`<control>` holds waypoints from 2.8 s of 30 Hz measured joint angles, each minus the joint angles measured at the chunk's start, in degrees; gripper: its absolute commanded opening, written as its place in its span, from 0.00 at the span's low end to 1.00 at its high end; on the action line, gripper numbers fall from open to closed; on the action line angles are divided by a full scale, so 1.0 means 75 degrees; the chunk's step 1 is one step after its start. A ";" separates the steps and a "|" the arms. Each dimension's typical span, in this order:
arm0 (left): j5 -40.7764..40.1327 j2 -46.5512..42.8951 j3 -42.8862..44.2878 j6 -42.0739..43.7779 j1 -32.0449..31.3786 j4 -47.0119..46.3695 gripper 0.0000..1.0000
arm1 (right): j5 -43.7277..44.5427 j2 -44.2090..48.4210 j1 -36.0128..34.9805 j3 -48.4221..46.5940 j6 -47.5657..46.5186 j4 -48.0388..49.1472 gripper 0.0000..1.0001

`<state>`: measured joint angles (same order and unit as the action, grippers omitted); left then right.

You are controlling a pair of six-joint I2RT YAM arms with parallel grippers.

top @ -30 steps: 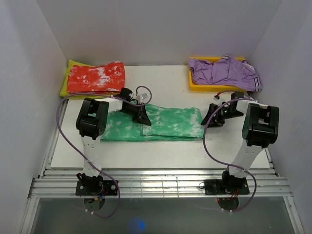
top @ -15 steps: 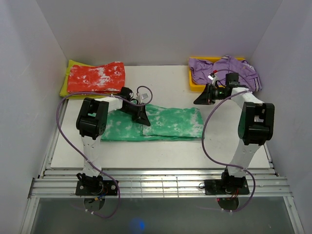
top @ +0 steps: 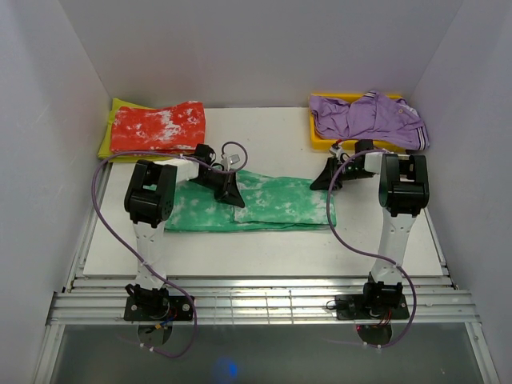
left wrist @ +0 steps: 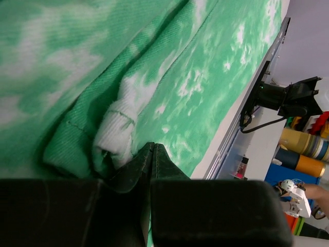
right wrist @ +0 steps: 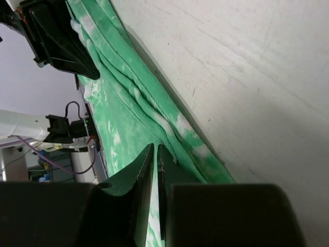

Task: Fold and stack the trousers
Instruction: Fold the trousers

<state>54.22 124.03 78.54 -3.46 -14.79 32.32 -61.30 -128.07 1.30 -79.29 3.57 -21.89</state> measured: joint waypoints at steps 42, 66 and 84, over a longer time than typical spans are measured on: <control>0.0000 -0.1381 -0.0560 0.0166 0.0015 -0.0096 0.64 | 0.2244 0.3742 0.0988 0.1139 -0.2640 -0.3130 0.64; -0.1110 -0.3812 -0.0624 0.2113 0.6793 0.2349 0.80 | 0.1547 0.1816 0.0825 0.1906 -0.2052 -0.1638 0.08; -0.1314 -0.3083 -0.2261 0.3622 0.6353 0.1877 0.71 | 0.1950 0.3538 0.1378 0.0906 -0.3142 -0.3678 0.08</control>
<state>44.36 100.90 61.58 23.70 32.86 46.39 -46.68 -101.54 11.64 -72.49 -19.99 -49.47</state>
